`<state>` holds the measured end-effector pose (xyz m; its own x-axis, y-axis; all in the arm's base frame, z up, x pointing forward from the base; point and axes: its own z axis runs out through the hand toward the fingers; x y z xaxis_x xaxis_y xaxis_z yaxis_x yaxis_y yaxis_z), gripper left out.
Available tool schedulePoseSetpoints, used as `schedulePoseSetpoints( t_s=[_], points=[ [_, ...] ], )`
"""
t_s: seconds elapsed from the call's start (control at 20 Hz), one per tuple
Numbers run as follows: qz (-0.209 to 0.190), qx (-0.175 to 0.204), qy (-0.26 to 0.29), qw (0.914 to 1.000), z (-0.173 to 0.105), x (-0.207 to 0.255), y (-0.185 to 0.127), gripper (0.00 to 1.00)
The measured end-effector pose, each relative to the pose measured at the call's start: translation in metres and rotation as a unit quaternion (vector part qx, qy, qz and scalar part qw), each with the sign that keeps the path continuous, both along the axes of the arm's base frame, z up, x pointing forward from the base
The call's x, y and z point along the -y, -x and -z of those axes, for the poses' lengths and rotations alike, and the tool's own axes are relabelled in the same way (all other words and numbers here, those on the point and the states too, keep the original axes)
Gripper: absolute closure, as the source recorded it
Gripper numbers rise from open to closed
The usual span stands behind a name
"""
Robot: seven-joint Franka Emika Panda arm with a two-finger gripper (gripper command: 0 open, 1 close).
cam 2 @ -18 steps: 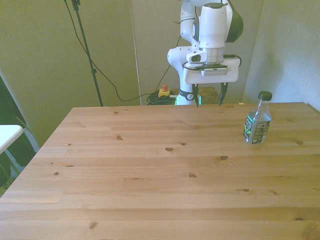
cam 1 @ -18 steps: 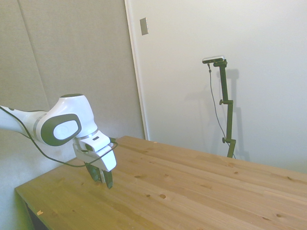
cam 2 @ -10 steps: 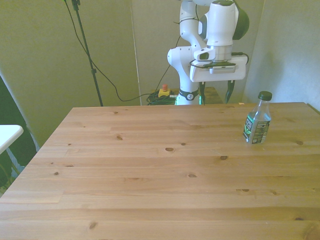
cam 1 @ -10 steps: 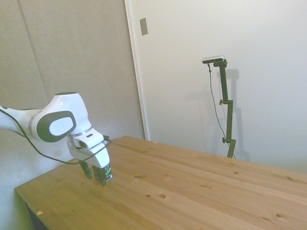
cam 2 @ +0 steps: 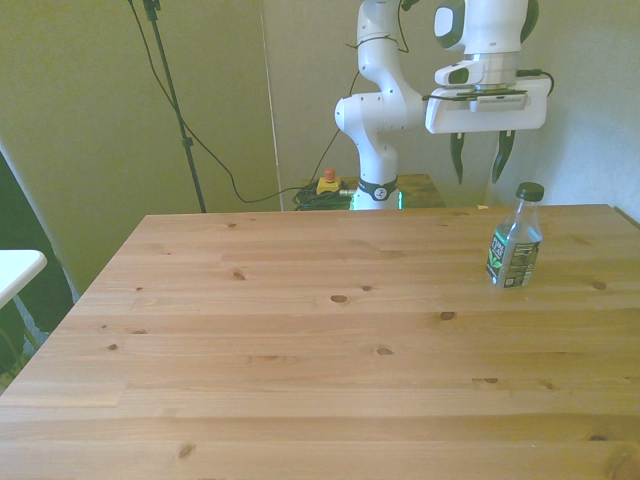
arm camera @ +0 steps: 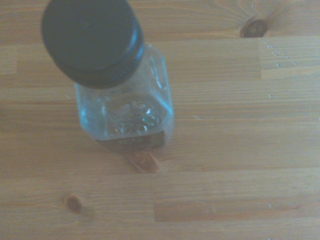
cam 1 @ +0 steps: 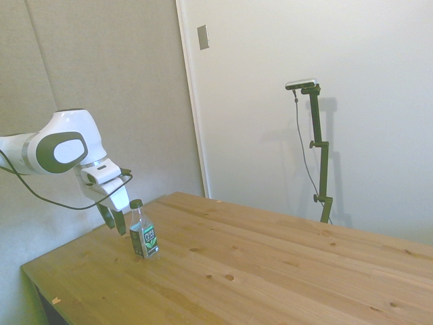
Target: Knock down the bottle
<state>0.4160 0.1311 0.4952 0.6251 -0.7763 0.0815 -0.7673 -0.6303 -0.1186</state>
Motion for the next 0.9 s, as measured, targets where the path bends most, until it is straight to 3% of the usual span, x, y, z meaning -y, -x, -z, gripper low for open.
schedulePoseSetpoints(
  t_s=[0.6,0.9],
  points=[
    [0.013,0.003,0.007,0.9999,-0.007,-0.015,-0.052,1.0],
    [0.033,0.016,0.013,0.9993,-0.012,-0.034,-0.094,1.0]
  ],
)
